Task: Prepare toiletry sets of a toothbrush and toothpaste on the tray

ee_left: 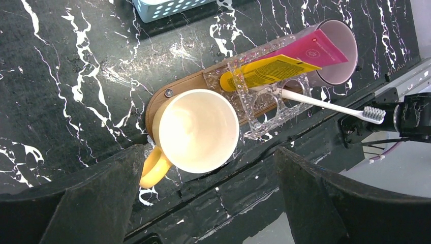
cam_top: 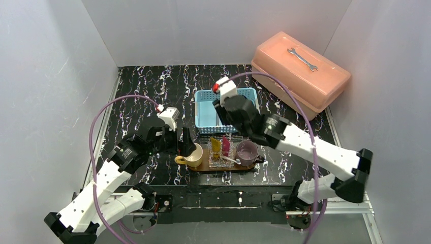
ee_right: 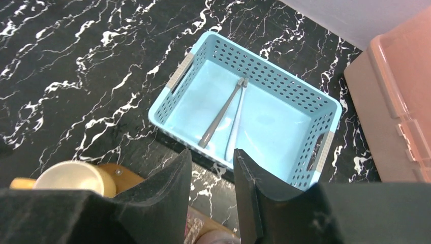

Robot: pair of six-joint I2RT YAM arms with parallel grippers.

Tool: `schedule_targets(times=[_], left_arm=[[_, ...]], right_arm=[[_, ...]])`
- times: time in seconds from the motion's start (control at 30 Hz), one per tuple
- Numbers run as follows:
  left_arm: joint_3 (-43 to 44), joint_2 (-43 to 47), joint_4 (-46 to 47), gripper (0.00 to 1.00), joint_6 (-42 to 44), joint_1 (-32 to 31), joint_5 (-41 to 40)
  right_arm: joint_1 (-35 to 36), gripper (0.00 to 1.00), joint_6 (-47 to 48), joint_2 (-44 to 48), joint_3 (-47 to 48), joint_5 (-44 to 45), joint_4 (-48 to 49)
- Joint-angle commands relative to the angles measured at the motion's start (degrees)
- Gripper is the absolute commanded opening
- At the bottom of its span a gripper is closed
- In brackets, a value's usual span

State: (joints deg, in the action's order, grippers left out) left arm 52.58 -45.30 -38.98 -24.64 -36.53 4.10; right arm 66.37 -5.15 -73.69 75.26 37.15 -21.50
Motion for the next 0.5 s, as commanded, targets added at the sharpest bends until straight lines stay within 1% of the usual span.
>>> schedule_targets(times=[0.0,0.1,0.13,0.23,0.47], left_arm=[[-1.78,1.9,1.13,0.98,1.25,0.24,1.23],[-2.72,2.59,1.64,0.98,1.33,0.26,1.85],[-3.24,2.88,2.07,0.98,1.22,0.24,2.29],[-4.32,3.4,2.55,0.98,1.24,0.24,3.0],[-5.91,3.68,3.23,0.98,1.55,0.24,2.82]], right_arm=[[-8.28,0.44,1.72,-8.38,10.12,-14.28,-7.2],[-14.24,0.44,0.64,-14.51,15.02,-22.03,-9.74],[-17.19,0.44,0.31,-16.92,17.16,-24.95,-10.62],[-21.12,0.44,-0.24,-22.19,19.97,-30.13,-11.77],[-26.25,0.44,-0.74,-31.38,22.82,-34.82,-12.83]])
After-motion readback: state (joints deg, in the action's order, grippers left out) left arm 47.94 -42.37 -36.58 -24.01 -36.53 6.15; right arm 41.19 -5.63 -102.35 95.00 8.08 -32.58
